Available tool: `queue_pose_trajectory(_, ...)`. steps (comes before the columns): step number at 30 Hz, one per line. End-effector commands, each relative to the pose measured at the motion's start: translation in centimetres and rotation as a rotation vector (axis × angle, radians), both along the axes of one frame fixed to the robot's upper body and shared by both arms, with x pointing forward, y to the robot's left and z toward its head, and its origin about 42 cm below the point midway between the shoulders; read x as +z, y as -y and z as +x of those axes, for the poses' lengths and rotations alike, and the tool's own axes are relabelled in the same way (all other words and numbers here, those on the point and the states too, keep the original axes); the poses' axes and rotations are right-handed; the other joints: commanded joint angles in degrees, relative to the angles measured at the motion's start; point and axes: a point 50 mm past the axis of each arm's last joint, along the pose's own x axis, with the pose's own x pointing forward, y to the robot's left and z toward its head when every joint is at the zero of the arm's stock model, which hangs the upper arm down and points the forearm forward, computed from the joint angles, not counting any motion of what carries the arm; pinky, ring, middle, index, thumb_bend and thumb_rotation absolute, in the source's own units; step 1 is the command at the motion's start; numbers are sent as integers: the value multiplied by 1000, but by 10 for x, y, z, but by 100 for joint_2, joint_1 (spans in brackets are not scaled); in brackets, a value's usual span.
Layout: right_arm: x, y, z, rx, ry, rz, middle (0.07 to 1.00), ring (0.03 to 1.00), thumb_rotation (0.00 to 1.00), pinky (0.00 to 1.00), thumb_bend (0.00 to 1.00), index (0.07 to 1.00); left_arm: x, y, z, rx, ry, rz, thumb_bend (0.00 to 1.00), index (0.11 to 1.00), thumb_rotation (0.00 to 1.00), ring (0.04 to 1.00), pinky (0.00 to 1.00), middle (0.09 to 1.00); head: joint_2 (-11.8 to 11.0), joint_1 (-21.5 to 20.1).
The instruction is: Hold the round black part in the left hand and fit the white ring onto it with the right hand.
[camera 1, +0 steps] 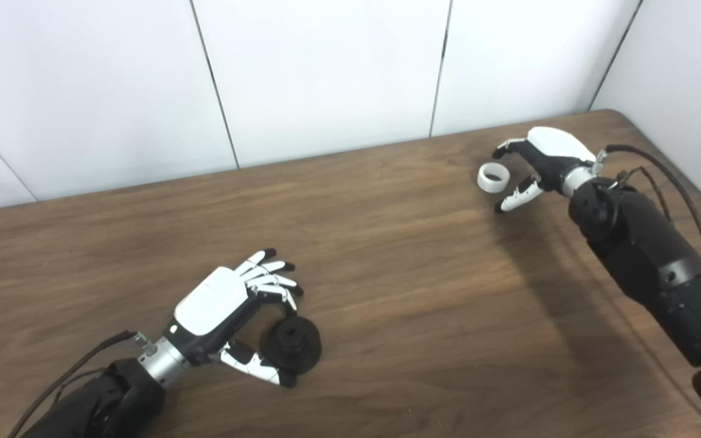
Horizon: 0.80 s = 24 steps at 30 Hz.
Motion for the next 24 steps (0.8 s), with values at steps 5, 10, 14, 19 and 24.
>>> queue_pose_trajectory(5,27,-6,11,37,79,-24,881,917,235,896,702,797,6,-5,0,-9,23,17,522,483,47,880,982,732,-5,9)
queue_pose_trajectory(10,26,-6,12,34,76,-21,882,920,225,902,692,792,6,-5,-1,-9,21,20,523,483,47,879,992,731,-9,14)
queue_pose_trajectory(14,27,-5,12,30,72,-17,887,926,232,903,680,789,8,-5,-3,-11,15,21,523,483,47,877,989,732,2,-2)
queue_pose_trajectory(19,32,-4,16,26,59,-9,896,939,260,928,671,784,9,-4,-7,-15,8,19,522,483,47,881,998,735,9,-15)
queue_pose_trajectory(24,41,-3,22,20,4,-6,925,977,311,976,666,795,10,-3,-10,-20,3,12,522,483,47,881,994,733,-4,-15)
